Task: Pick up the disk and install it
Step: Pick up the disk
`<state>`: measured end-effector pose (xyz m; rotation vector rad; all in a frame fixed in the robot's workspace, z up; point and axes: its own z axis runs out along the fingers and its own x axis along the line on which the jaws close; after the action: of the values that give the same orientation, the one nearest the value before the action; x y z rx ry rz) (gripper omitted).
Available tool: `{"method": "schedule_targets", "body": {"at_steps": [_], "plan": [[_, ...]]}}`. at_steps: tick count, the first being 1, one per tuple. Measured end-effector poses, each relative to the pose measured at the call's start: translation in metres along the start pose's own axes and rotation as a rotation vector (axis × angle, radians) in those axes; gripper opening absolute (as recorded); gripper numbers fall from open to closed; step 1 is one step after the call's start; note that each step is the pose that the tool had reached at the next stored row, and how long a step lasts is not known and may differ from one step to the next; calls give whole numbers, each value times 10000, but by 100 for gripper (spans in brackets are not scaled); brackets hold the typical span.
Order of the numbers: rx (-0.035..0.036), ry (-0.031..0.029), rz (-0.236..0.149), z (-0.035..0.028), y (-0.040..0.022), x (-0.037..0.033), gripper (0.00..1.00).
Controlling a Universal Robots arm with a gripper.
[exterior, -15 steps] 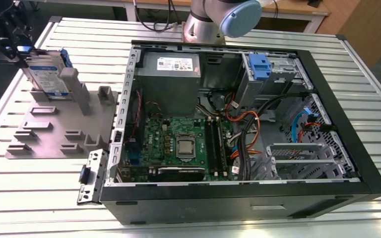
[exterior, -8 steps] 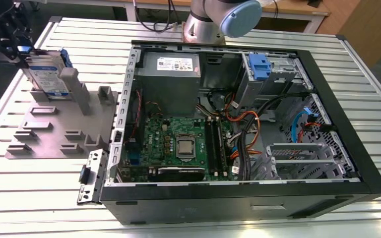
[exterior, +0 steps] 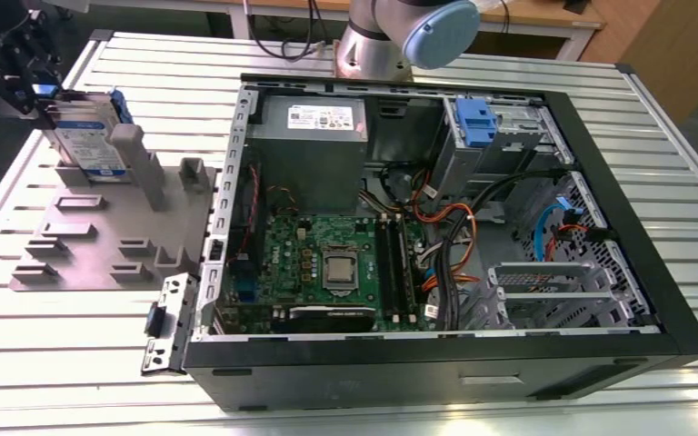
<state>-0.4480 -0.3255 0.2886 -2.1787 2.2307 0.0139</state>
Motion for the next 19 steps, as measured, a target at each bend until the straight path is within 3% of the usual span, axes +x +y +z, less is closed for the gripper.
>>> {"method": "schedule_targets", "body": {"at_steps": [6,7,13,15,16,19], "plan": [[-1,0,0,13,4,0,52],[-1,0,0,13,5,0,45],[-1,0,0,14,5,0,45],[-1,1,0,14,5,0,44],[-1,1,0,14,4,0,38],[0,5,0,14,5,0,37]]}}
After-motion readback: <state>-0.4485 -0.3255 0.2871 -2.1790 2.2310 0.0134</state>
